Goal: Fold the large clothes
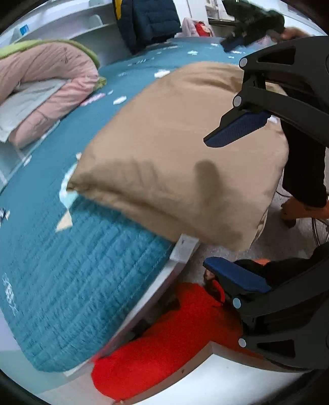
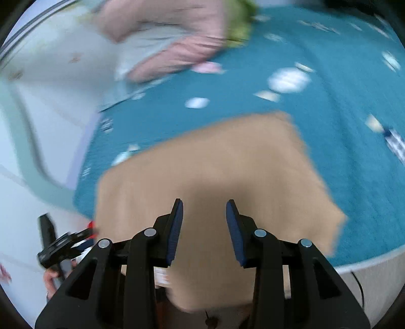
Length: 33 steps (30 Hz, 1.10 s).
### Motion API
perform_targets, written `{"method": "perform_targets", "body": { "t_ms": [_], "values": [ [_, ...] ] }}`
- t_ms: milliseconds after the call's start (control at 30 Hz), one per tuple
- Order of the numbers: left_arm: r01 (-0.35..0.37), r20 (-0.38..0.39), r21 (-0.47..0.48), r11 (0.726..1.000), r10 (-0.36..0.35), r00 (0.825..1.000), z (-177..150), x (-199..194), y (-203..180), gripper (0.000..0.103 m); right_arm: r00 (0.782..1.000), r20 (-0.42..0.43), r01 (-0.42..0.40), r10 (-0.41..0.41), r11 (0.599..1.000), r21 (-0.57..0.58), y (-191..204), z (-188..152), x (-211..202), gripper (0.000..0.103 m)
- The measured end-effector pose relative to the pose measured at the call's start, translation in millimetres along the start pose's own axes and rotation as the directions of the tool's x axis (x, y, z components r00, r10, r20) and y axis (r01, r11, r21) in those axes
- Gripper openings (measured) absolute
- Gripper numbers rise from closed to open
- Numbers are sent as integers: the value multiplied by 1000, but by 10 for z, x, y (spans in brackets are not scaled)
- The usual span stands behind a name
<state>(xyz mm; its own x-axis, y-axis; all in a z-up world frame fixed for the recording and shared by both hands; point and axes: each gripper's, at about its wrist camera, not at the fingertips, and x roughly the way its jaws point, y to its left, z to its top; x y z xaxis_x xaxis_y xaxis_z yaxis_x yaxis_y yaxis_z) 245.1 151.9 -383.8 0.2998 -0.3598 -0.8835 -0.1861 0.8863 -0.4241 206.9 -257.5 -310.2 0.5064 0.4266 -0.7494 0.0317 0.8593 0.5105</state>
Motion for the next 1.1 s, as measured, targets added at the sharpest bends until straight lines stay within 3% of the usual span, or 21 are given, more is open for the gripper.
{"method": "perform_targets", "body": {
  "t_ms": [33,67,100,267,367,433,633,767,900,1000,1100],
  "values": [
    [-14,-8,11,1000,15,1000,-13,43,6,89,1000,-6,-25,25,999,-20,110,21,88,27],
    [-21,-13,21,1000,21,1000,-32,87,10,89,999,-21,-43,42,998,-40,204,49,191,15],
    [-23,-17,24,999,23,1000,-48,129,25,89,998,-35,-51,50,997,-49,285,73,305,11],
    [25,-47,-37,999,-27,999,-170,338,205,89,996,-83,-15,14,1000,-16,455,158,865,5],
    [34,-90,-48,998,-38,995,-239,541,196,89,988,-145,65,-59,997,33,283,107,1244,0],
    [48,-99,-50,998,-53,994,-272,637,140,90,984,-173,56,-42,996,76,110,32,1440,0],
    [92,-99,-88,992,-101,990,-301,708,229,90,976,-209,-30,61,989,147,112,-225,1039,3],
    [110,-122,-101,989,-123,985,-309,717,278,90,968,-244,-11,52,986,166,-38,-628,1003,0],
    [109,-138,-51,993,-115,984,-356,697,148,89,962,-217,-98,167,950,298,-295,-709,1049,0],
    [121,-149,5,993,-119,982,-381,630,-5,84,961,-220,-112,166,964,240,-240,-714,1005,0],
    [120,-143,41,992,-113,983,-387,544,-81,55,966,-193,-124,171,964,235,-256,-758,939,0]
  ]
}}
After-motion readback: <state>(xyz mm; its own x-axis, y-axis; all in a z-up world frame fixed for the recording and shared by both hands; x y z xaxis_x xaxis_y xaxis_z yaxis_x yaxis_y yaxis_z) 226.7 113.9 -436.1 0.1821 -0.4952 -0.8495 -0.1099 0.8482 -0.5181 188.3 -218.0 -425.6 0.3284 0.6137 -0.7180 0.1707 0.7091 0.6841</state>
